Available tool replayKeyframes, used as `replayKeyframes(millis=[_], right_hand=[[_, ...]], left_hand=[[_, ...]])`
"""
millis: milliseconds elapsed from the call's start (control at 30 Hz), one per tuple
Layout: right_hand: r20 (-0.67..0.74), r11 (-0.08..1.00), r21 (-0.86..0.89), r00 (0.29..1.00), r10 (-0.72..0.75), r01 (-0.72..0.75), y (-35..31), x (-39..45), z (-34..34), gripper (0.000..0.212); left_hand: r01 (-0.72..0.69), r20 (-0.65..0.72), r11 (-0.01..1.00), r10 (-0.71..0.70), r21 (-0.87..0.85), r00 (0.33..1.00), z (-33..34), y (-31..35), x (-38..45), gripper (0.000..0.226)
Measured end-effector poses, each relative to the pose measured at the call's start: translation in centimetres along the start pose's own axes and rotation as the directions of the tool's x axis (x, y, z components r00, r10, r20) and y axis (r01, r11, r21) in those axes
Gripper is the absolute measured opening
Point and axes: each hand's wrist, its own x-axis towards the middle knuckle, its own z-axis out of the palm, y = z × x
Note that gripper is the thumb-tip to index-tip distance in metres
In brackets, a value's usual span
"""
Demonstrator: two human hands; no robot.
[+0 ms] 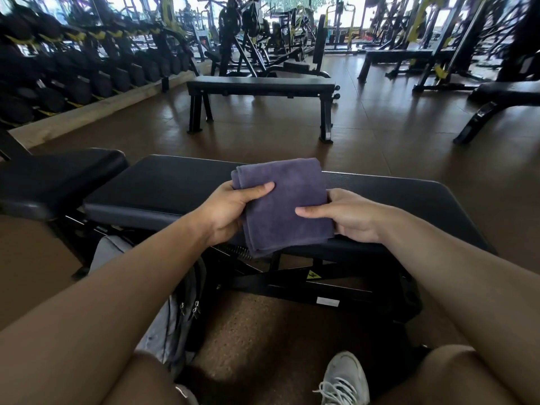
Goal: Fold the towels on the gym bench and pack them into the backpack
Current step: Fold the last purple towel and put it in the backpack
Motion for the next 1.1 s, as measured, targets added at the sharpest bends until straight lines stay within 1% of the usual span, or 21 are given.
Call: replayKeyframes(millis=[67,167,267,333,433,533,633,700,733,833,900,967,1033,1100], right_hand=[[-0.055,0.999,0.030,0.998,-0.010,0.012,-0.1,0.2,0.0,0.038],[-0.096,0.988,0.150,0.995,-0.021,0.035,-0.5,0.1,0.2,0.030],[-0.102,0.985,0.174,0.995,-0.001,0.019,-0.6,-0.1,0.5,0.030],[-0.110,0.988,0.156,0.994,0.020,-0.003,-0.6,-0.2,0.4,0.033],[-0.134,0.981,0.186,0.988,0.072,-0.046,-0.7,-0.4,0.2,0.034],[-0.143,0.983,0.177,0.988,0.065,-0.039,-0.4,-0.1,-0.1,0.026],[-0.140,0.981,0.195,0.989,0.050,-0.022,-0.3,0.3,-0.4,0.035],[-0.170,0.966,0.258,0.984,0.059,-0.013,-0.4,0.5,-0.5,0.039],[-0.195,0.955,0.298,0.978,0.074,-0.013,-0.5,0.6,-0.6,0.041],[-0.246,0.933,0.360,0.963,0.107,-0.011,-0.6,0.8,-0.7,0.049],[-0.264,0.923,0.385,0.958,0.113,-0.003,-0.6,0.8,-0.6,0.052],[-0.276,0.913,0.408,0.952,0.131,-0.007,-0.6,0.8,-0.6,0.050],[-0.289,0.909,0.416,0.946,0.150,-0.017,-0.4,0.7,-0.6,0.047],[-0.309,0.910,0.413,0.937,0.163,-0.022,-0.1,0.8,-0.8,0.040]], left_hand=[[0.026,-0.029,0.999,-0.026,-0.030,0.999,0.1,0.2,-0.1,0.029],[0.106,0.032,0.994,-0.105,-0.030,0.994,-0.1,0.0,-0.2,0.039],[0.178,0.094,0.983,-0.182,0.044,0.979,-0.6,-0.6,-0.3,0.041],[0.179,0.086,0.979,-0.187,0.094,0.979,-0.9,-0.7,-0.2,0.040],[0.147,0.072,0.978,-0.158,0.146,0.985,-1.3,-0.8,0.0,0.039],[0.114,0.046,0.978,-0.123,0.174,0.991,-1.5,-1.0,0.3,0.036],[0.086,0.006,0.982,-0.088,0.171,0.996,-1.5,-1.2,0.8,0.030],[0.062,-0.002,0.989,-0.062,0.132,0.998,-1.5,-1.2,1.0,0.024],[0.042,0.009,0.993,-0.044,0.112,0.999,-1.4,-1.1,1.0,0.026],[-0.002,0.059,0.998,-0.002,0.070,0.998,-1.0,-0.7,0.9,0.035],[0.000,0.092,0.998,-0.005,0.055,0.996,-1.2,-0.5,1.0,0.038],[-0.013,0.128,0.998,0.005,0.063,0.992,-1.7,-0.5,1.1,0.054],[-0.083,0.153,0.984,0.059,0.155,0.987,-1.9,-0.6,1.2,0.067],[-0.203,0.161,0.924,0.158,0.325,0.974,-1.9,-1.0,1.2,0.070]])
